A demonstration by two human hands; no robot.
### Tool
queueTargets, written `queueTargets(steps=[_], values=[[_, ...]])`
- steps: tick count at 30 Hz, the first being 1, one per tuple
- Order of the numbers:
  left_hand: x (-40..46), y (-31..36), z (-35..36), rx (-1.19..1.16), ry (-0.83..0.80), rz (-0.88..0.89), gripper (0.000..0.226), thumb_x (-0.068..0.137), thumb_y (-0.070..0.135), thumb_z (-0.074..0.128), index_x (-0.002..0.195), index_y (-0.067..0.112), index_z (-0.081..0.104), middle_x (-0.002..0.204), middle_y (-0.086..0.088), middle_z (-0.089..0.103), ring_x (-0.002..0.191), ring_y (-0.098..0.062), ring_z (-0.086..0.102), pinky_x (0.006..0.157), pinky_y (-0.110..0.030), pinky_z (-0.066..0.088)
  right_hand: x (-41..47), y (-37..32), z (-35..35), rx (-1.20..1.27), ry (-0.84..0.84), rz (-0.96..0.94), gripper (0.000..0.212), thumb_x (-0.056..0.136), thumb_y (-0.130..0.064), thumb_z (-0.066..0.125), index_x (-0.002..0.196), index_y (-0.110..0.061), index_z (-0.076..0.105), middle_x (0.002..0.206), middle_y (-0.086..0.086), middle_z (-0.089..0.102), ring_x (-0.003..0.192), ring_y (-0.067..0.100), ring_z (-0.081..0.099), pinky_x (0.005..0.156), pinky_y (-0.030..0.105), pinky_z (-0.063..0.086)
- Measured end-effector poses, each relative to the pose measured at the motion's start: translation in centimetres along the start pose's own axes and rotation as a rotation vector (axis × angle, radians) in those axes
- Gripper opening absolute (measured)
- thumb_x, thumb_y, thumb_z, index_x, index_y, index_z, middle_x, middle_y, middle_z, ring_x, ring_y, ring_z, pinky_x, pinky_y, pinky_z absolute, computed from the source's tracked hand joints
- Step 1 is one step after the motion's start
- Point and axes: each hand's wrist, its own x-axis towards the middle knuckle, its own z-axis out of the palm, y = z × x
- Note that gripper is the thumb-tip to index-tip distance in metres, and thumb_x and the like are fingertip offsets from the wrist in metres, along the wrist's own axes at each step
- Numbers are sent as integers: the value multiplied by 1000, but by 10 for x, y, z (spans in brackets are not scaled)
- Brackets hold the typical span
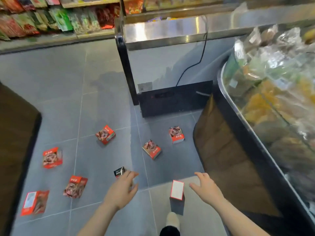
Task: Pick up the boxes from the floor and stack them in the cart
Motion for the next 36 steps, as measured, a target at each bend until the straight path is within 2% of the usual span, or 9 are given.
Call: queueTargets(steps=[4,7,11,16,21,26,30,33,36], values=[[61,-44,70,-22,-6,-32,58,78,53,30,119,22,55,112,11,52,105,-10,53,82,-23,42,82,11,57,16,-47,78,69,87,-54,53,144,-20,33,144,6,37,131,26,40,102,36,38],[98,-85,136,-42,-75,-59,59,79,53,28,122,23,54,116,12,52,108,-8,52,85,-25,44,138,26,120,33,-80,93,63,87,-51,55,140,-25,35,140,3,39,127,25,43,96,35,40],[134,-140,215,25,-140,-20,57,80,53,24,123,28,52,114,12,54,99,-12,60,75,-29,50,208,59,210,37,-82,102,59,86,-47,58,138,-30,36,136,1,39,124,23,44,93,35,43],[160,-197,291,24,-240,-38,58,82,54,21,128,29,46,121,14,50,107,-7,55,81,-24,46,276,93,294,-78,-31,297,74,81,-64,53,143,-31,29,150,9,25,130,31,37,98,39,41],[175,-237,336,-11,-265,-90,36,94,38,45,130,29,45,124,12,50,109,-8,55,86,-26,47,318,109,343,-55,-46,406,69,80,-59,57,138,-29,34,140,12,29,117,38,50,91,38,44],[173,-227,329,-38,-268,-137,38,95,38,46,132,29,43,129,11,49,112,-8,53,88,-24,46,314,114,319,40,-122,282,62,75,-46,68,129,-27,44,125,7,37,109,33,56,92,36,45],[160,-194,300,-136,-261,-192,43,92,45,50,131,29,43,126,11,48,113,-6,53,87,-24,46,277,89,262,207,-149,55,60,70,-33,76,123,-31,49,119,-4,40,100,3,53,89,22,39],[153,-159,269,-271,-257,-301,54,88,52,55,133,25,42,126,9,50,112,-6,51,89,-23,43,243,55,209,336,-189,-97,60,58,-41,70,113,-42,47,117,-9,45,105,-13,45,90,11,35],[153,-128,231,-508,-264,-437,76,77,65,59,139,24,39,127,8,50,114,-9,52,92,-23,41,215,27,163,453,-226,-205,57,58,-44,68,112,-42,51,119,-15,47,112,-7,46,91,24,45]])
